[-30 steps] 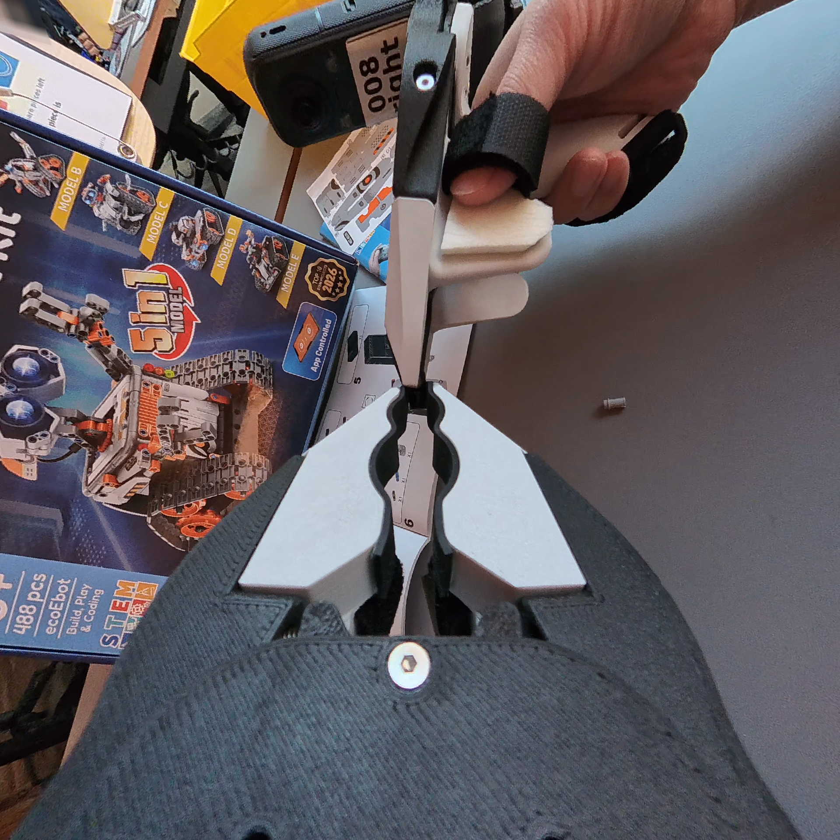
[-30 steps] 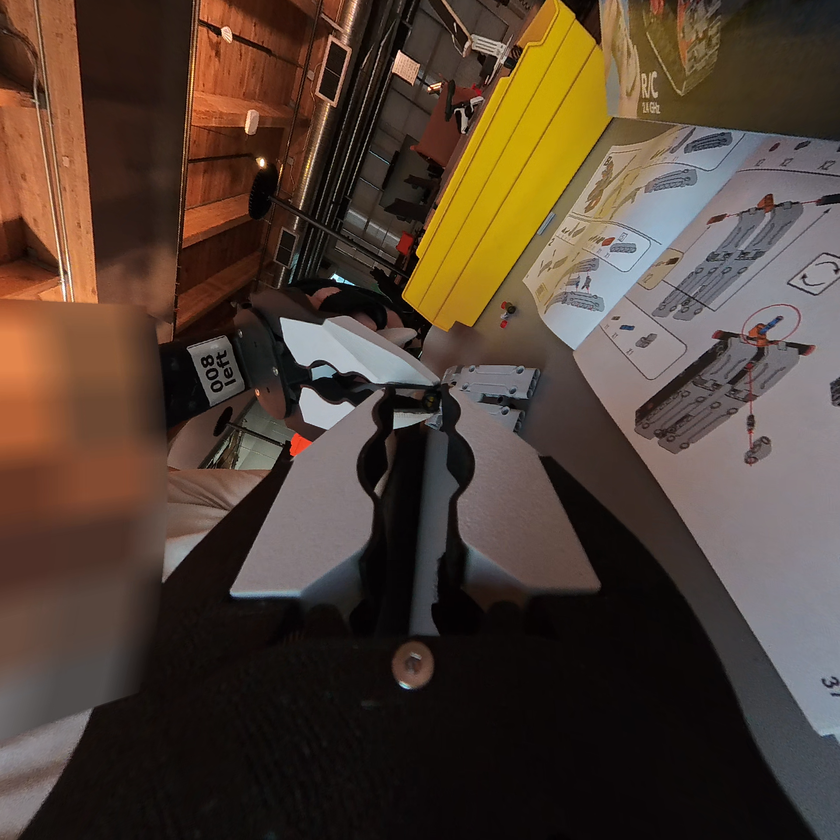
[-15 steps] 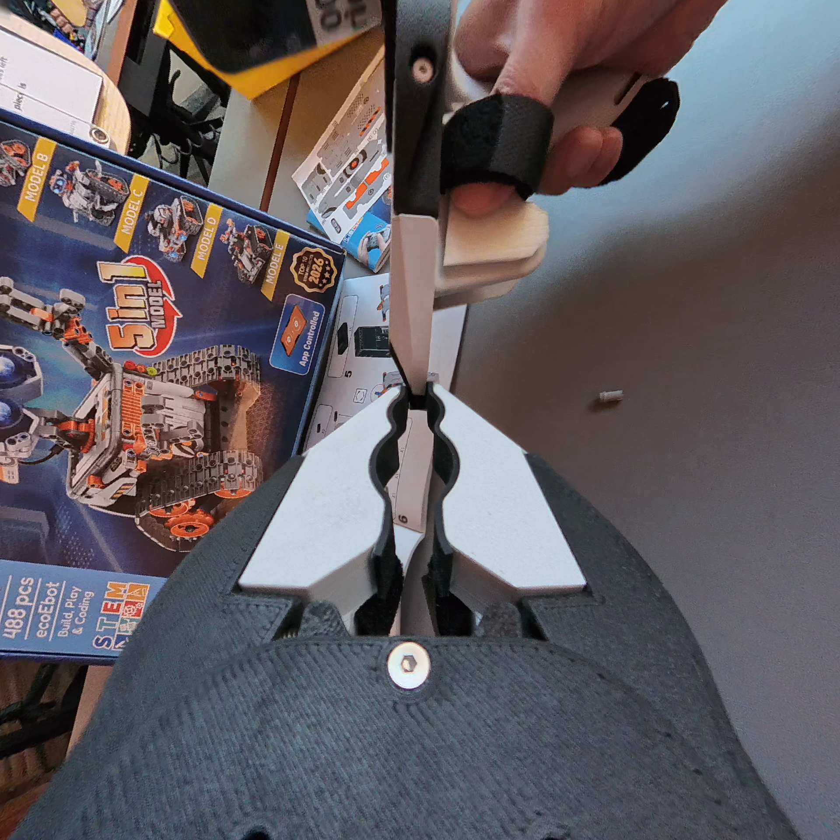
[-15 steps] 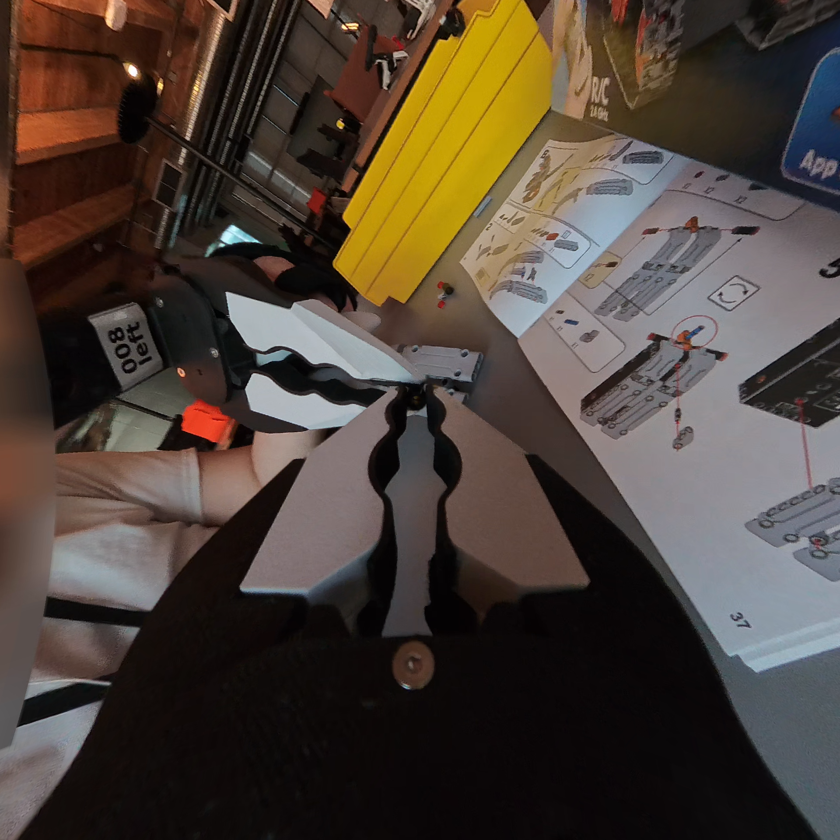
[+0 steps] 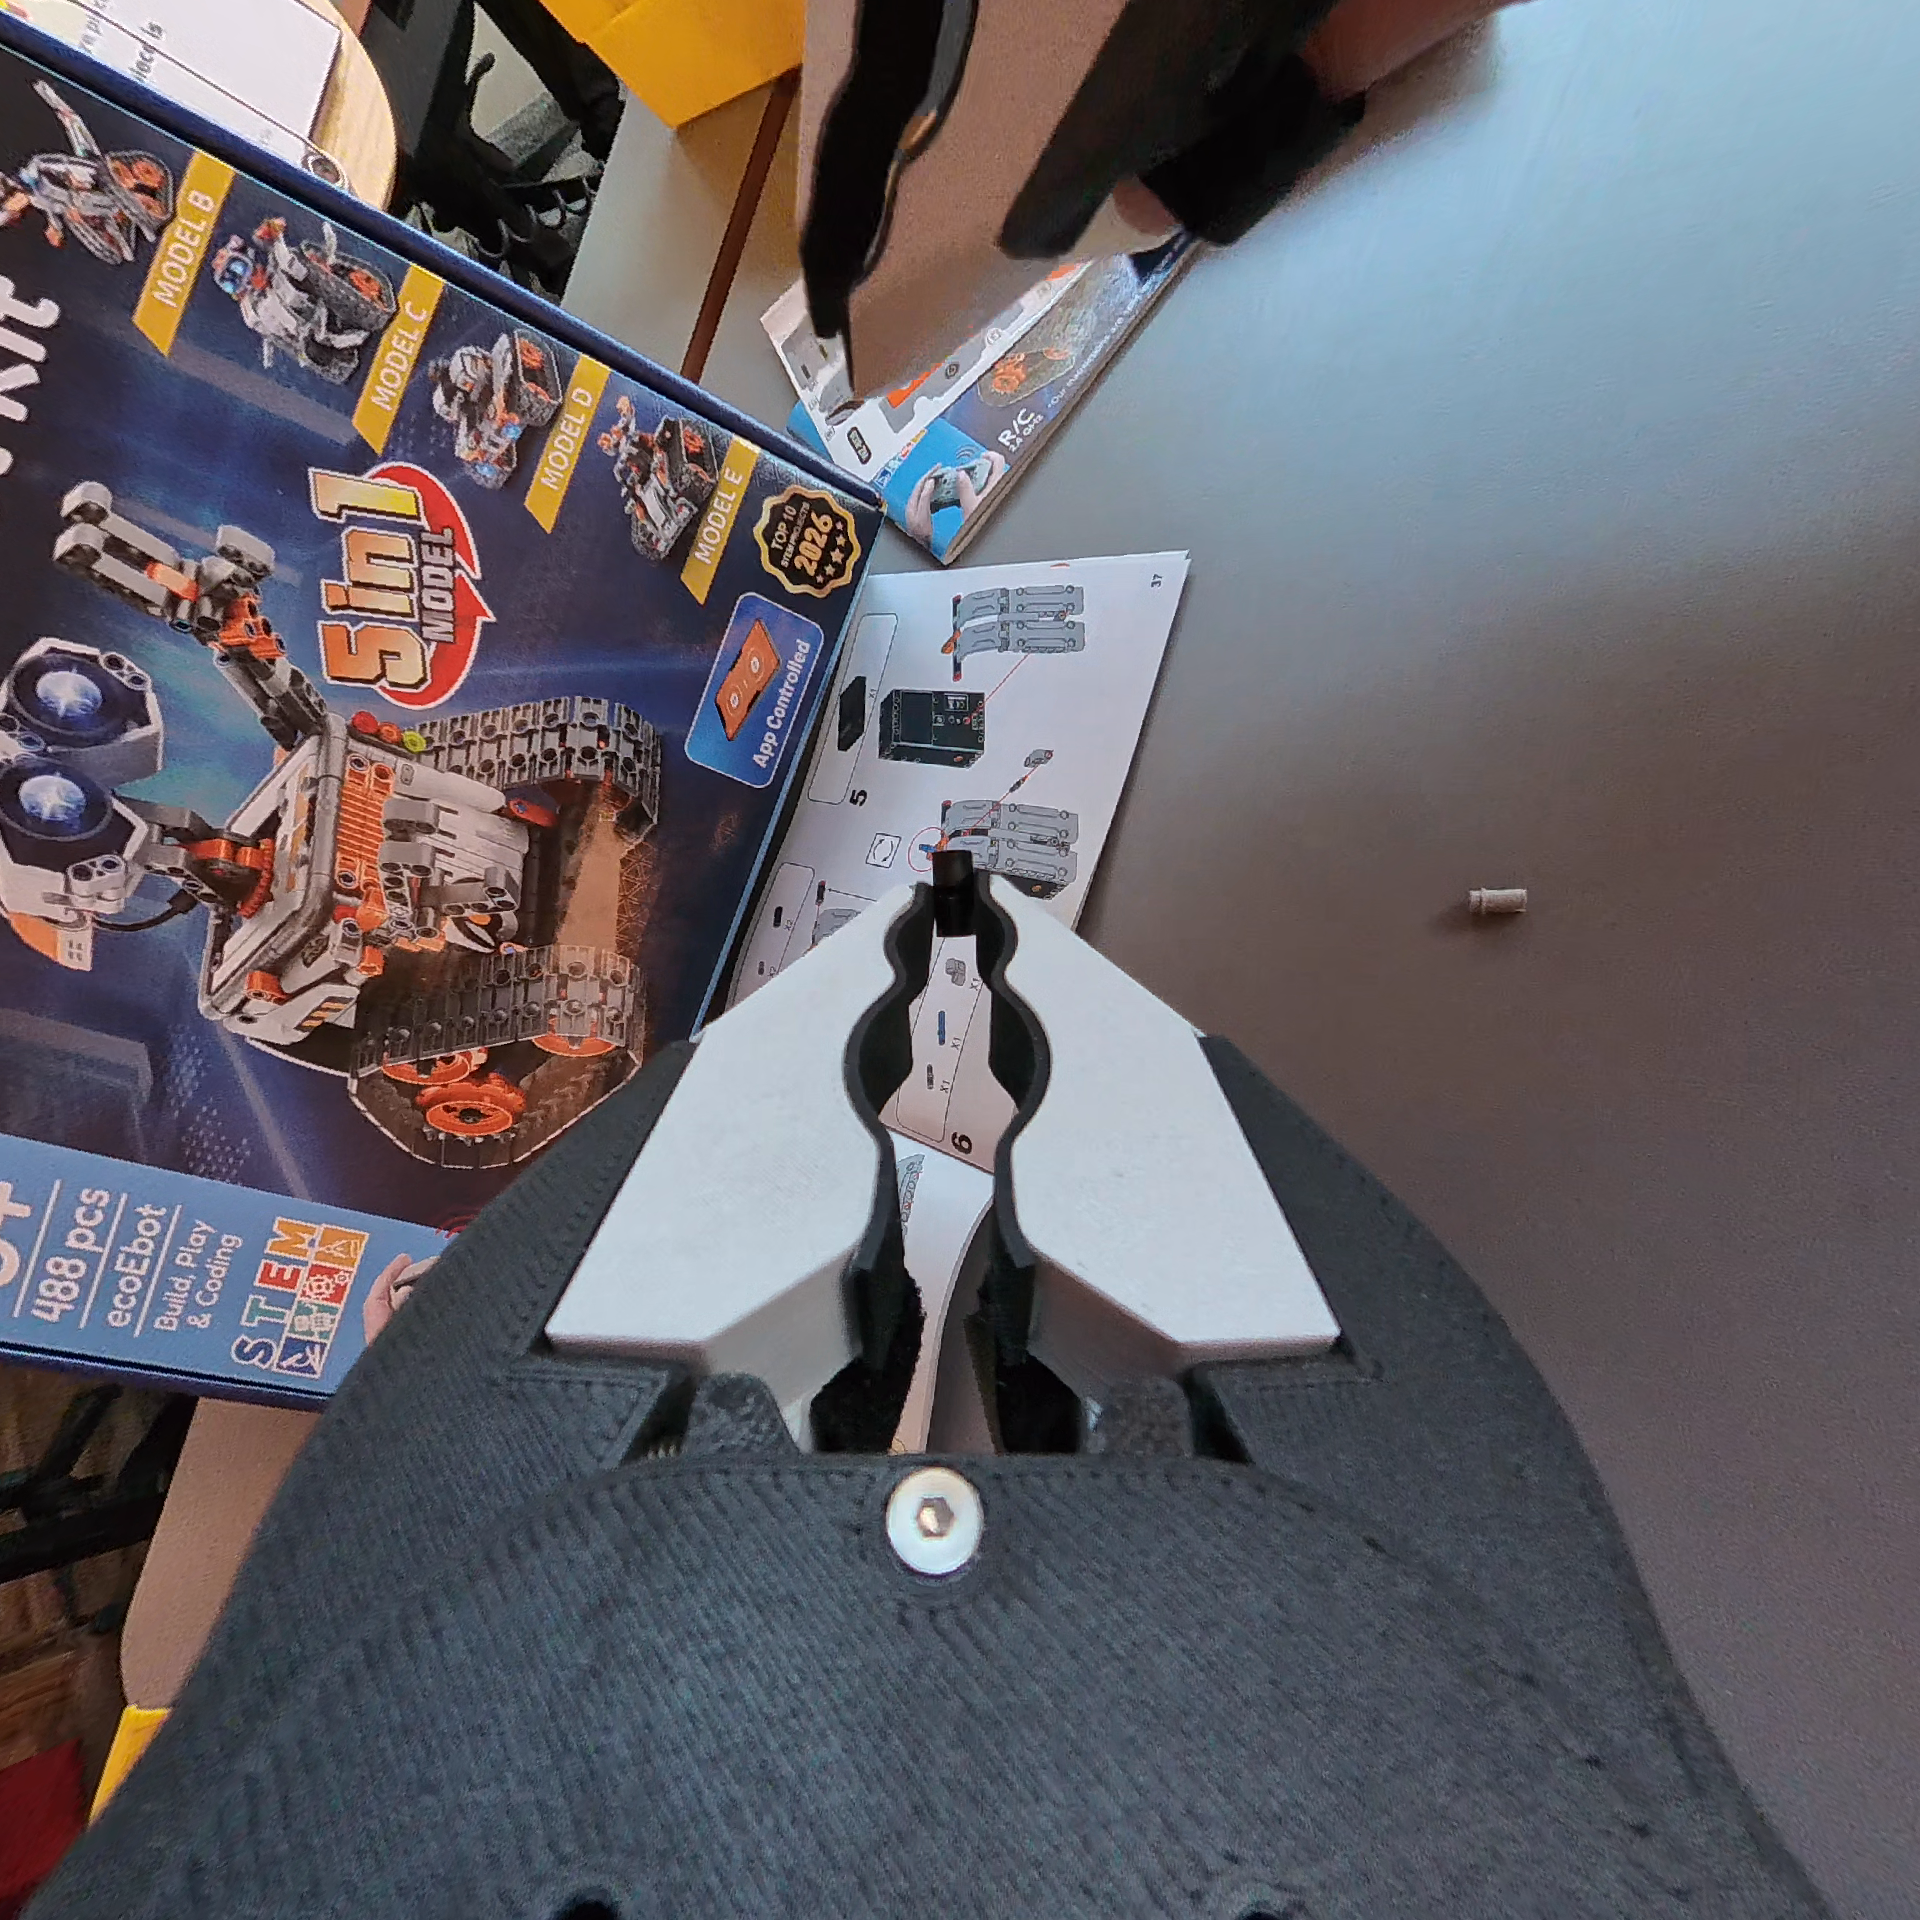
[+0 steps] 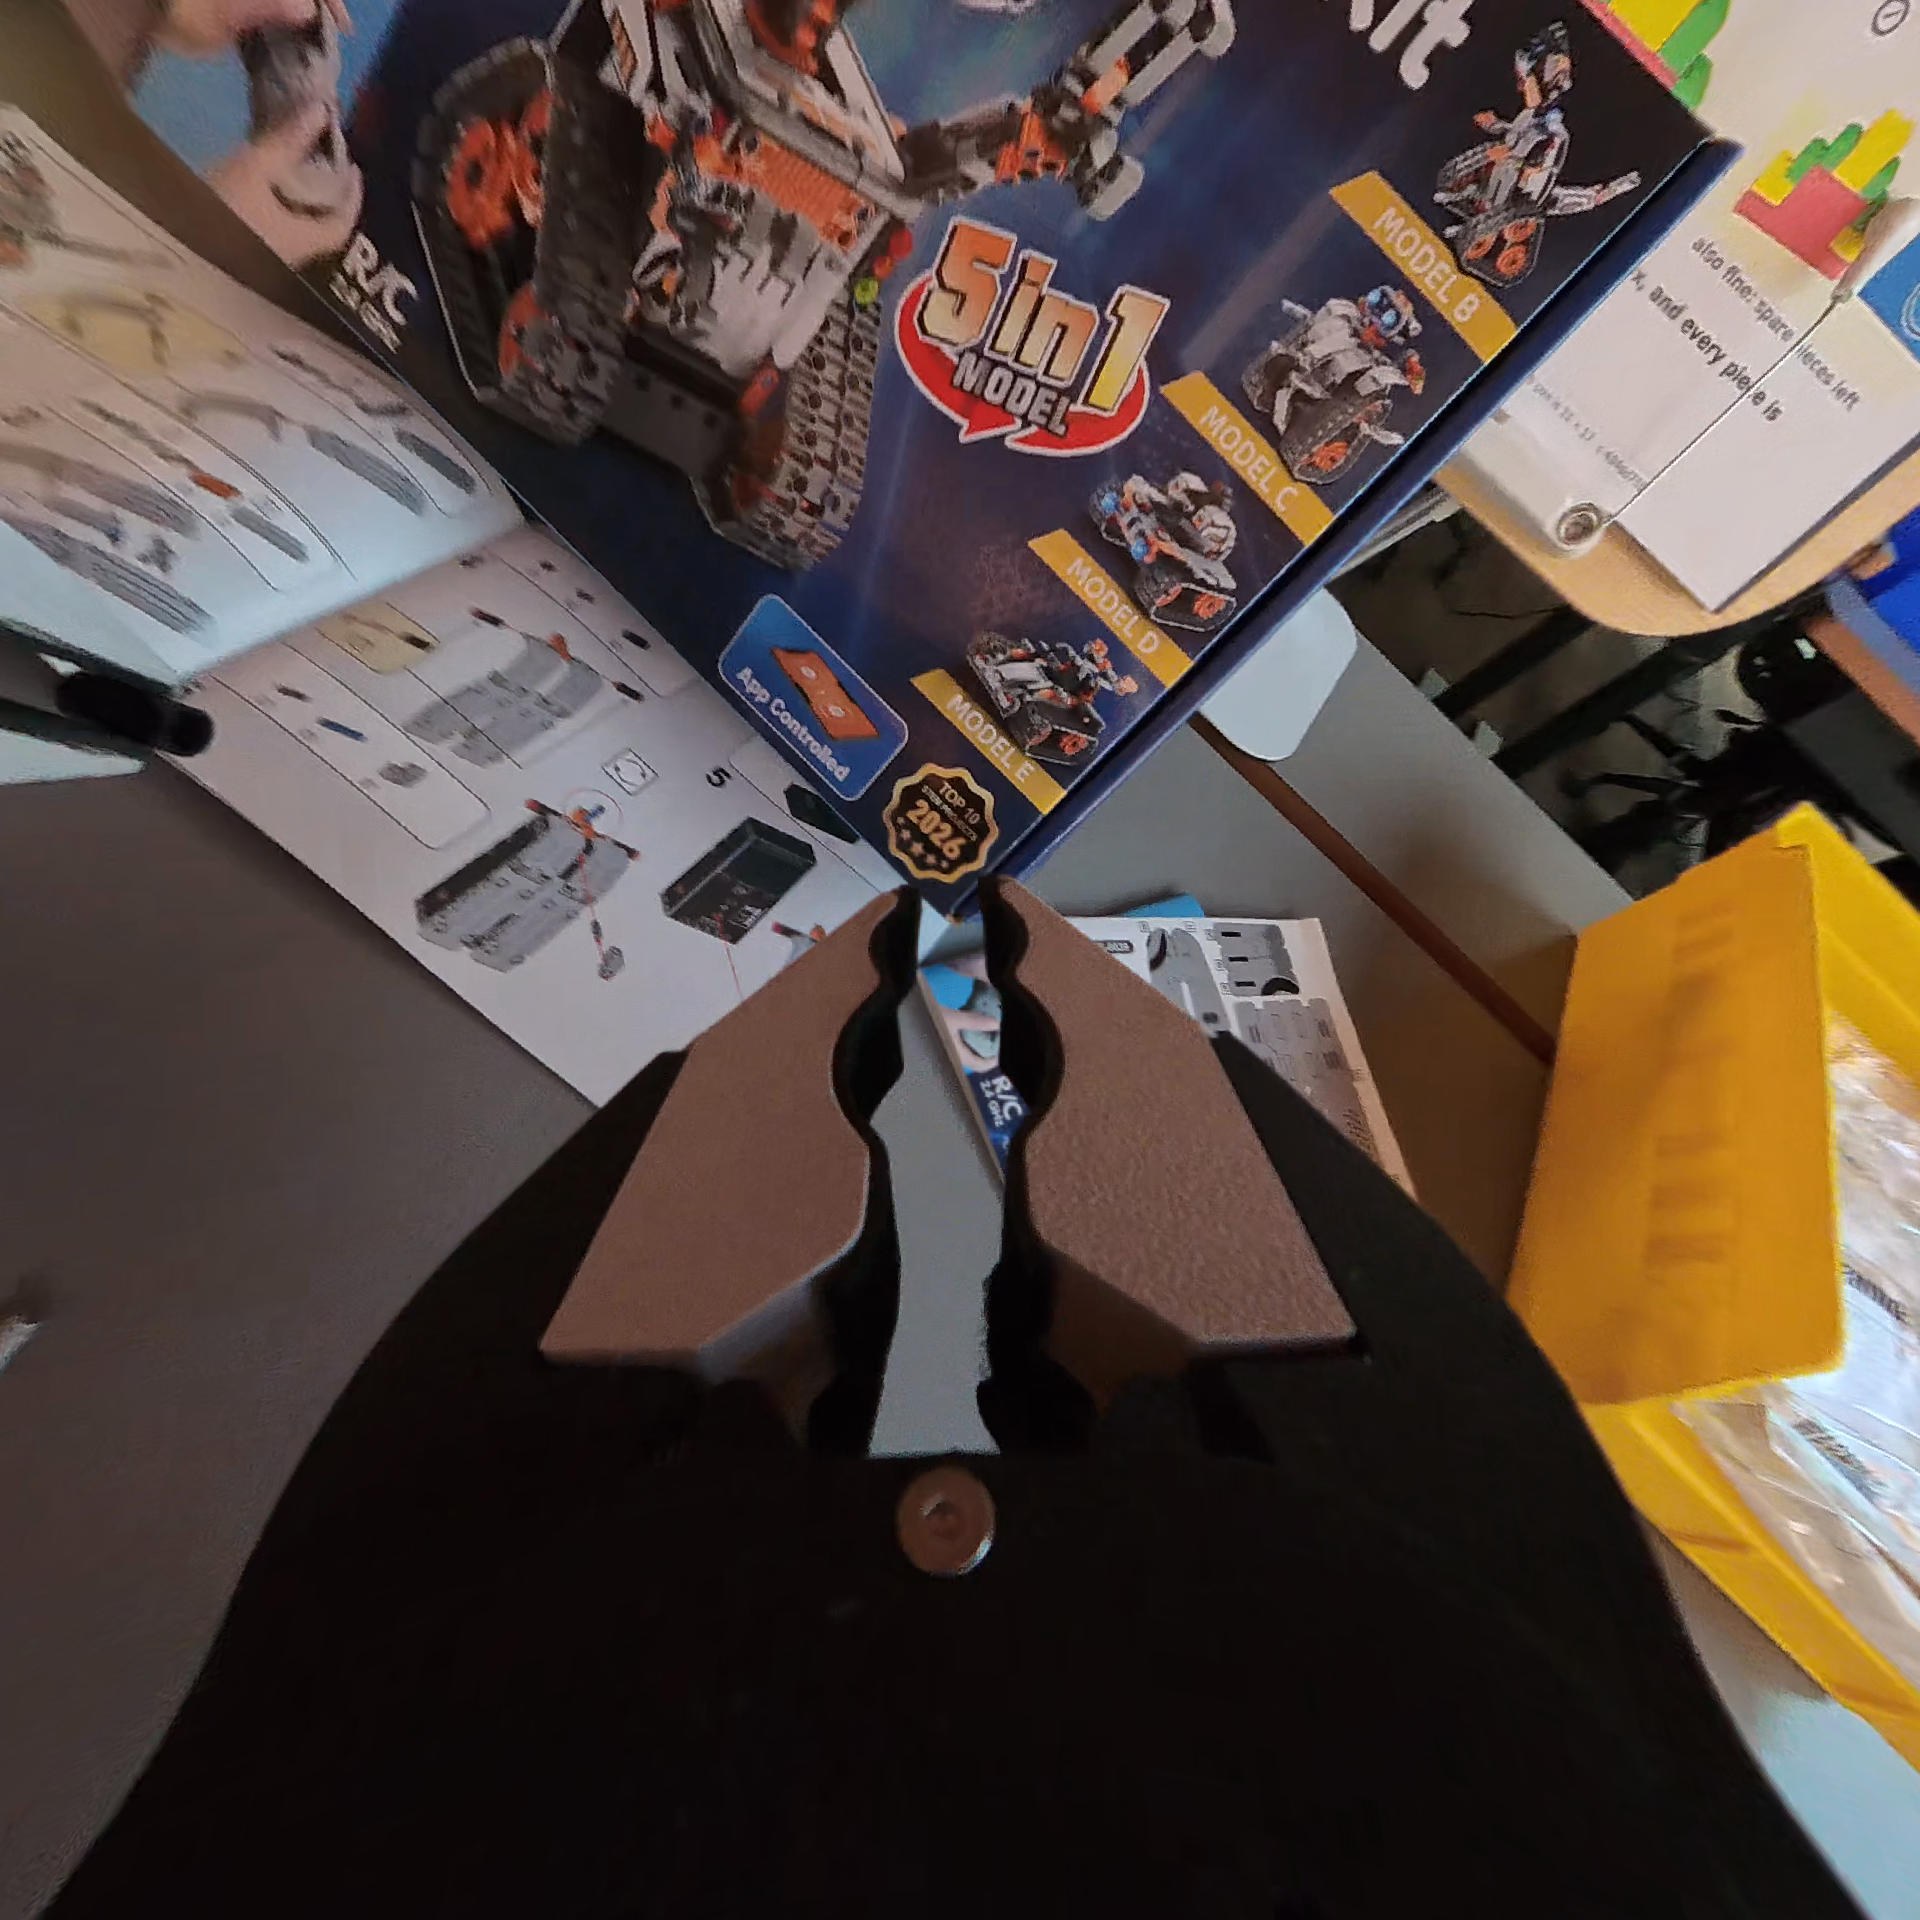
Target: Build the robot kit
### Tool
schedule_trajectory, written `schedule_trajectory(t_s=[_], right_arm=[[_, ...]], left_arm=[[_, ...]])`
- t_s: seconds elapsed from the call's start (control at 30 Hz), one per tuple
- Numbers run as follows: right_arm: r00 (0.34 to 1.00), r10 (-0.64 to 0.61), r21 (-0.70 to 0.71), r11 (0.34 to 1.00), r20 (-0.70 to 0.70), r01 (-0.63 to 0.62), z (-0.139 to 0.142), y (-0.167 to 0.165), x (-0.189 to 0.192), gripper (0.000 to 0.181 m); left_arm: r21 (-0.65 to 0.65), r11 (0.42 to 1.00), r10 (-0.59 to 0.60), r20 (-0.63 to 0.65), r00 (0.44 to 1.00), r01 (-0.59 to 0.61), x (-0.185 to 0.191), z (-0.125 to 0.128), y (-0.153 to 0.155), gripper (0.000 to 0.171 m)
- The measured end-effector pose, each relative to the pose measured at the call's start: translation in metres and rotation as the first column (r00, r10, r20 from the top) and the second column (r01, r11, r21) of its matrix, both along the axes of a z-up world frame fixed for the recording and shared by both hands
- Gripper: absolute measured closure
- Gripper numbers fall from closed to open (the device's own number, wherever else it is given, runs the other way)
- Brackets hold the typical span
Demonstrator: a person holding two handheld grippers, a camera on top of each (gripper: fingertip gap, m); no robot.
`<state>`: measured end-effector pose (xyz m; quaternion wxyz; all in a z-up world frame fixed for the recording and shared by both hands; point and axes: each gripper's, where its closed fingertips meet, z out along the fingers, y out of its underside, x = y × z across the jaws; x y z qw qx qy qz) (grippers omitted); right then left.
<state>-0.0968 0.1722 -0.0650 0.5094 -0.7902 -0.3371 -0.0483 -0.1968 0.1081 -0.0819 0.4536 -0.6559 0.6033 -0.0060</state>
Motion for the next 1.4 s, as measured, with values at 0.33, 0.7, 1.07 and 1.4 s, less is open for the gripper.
schedule_trajectory(t_s=[0.33, 0.7, 1.07, 1.4], right_arm=[[0.997, -0.008, 0.019, 1.0, 0.071, 0.007, -0.001, -0.001, 0.001, 0.17], [0.996, 0.038, 0.009, 0.999, 0.081, -0.038, -0.006, -0.003, -0.006, 0.166], [0.406, 0.232, -0.158, 0.67, -0.884, -0.726, 0.037, -0.071, -0.078, 0.156], [0.391, 0.057, -0.303, 0.532, -0.919, -0.791, 0.013, -0.086, -0.095, 0.168]], left_arm=[[-0.015, 1.0, 0.005, 0.014, 1.0, -0.005, -0.001, -0.001, 0.001, 0.166], [-0.023, 1.0, 0.001, 0.037, 0.999, 0.0, -0.001, 0.002, 0.0, 0.166], [-0.049, 0.992, -0.097, 0.245, 0.965, 0.113, 0.013, 0.036, -0.019, 0.166], [-0.026, 0.989, -0.14, 0.182, 0.973, 0.147, 0.018, 0.027, -0.025, 0.165]])
